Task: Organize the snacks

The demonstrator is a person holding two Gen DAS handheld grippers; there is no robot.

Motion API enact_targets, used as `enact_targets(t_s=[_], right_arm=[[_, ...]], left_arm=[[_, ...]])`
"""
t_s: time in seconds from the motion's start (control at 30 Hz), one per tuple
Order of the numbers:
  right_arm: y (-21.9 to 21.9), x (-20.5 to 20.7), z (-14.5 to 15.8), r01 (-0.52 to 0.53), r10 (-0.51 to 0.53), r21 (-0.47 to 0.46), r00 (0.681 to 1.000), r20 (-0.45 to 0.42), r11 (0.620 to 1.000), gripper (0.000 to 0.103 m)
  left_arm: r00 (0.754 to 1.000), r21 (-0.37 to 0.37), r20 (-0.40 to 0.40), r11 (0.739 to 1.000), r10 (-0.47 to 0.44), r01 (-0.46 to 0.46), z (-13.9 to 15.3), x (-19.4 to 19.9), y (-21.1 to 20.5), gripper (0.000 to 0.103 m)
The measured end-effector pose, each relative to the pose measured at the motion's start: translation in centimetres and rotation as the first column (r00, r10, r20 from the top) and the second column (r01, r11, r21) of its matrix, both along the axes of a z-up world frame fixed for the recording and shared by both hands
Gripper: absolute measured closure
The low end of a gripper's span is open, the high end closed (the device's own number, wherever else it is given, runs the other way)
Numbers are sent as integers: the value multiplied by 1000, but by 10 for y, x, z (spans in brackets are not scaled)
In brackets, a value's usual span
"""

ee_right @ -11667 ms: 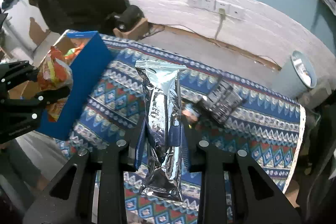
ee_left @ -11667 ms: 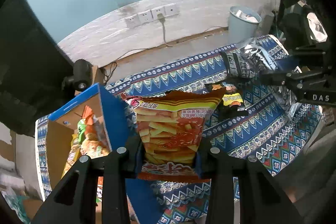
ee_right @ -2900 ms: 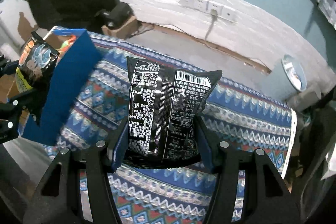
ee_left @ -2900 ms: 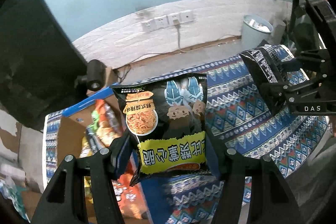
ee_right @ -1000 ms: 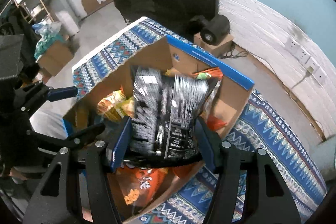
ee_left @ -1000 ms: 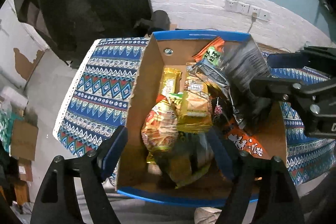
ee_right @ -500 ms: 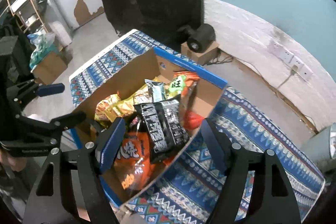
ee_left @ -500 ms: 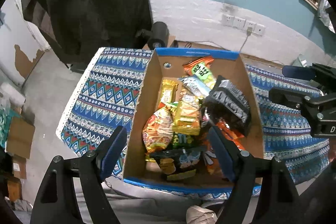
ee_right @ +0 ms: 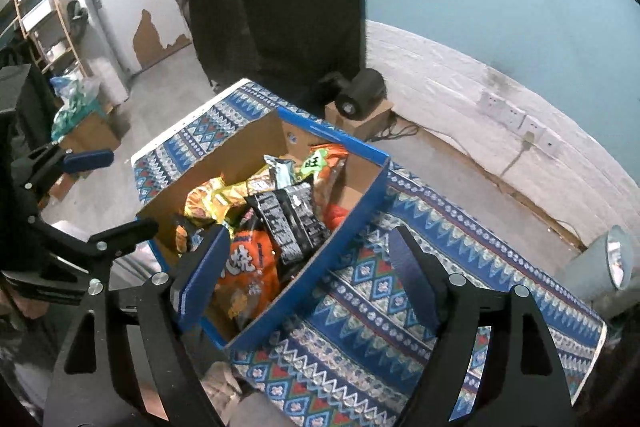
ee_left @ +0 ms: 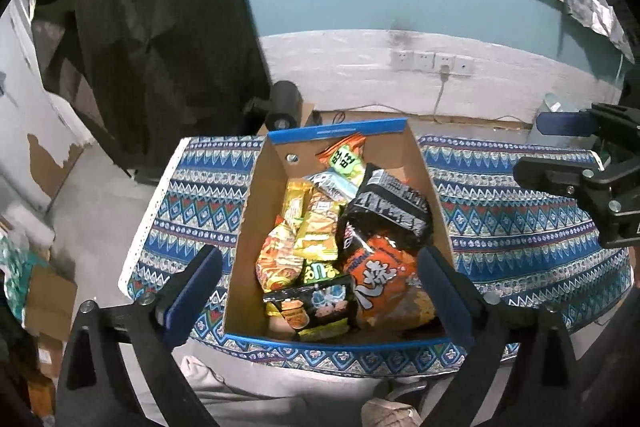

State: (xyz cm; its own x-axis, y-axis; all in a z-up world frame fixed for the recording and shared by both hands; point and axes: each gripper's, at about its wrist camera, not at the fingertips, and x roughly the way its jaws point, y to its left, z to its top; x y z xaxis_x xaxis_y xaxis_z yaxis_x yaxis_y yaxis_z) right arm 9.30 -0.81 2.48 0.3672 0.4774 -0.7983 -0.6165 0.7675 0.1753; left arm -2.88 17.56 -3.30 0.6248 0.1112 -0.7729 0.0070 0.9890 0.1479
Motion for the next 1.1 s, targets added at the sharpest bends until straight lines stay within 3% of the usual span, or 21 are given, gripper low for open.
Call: enact_targets(t_s=[0.4, 1.1], right_arm=[[-27, -18, 1, 31, -30, -19, 999, 42, 999, 22], [-39, -18, -3, 51, -50, -18, 998, 38, 999, 22]], left_arm=[[994, 96, 77, 993, -78, 70, 14, -15, -37, 2], [995, 65, 64, 995, -77, 73, 16, -14, -44, 2]])
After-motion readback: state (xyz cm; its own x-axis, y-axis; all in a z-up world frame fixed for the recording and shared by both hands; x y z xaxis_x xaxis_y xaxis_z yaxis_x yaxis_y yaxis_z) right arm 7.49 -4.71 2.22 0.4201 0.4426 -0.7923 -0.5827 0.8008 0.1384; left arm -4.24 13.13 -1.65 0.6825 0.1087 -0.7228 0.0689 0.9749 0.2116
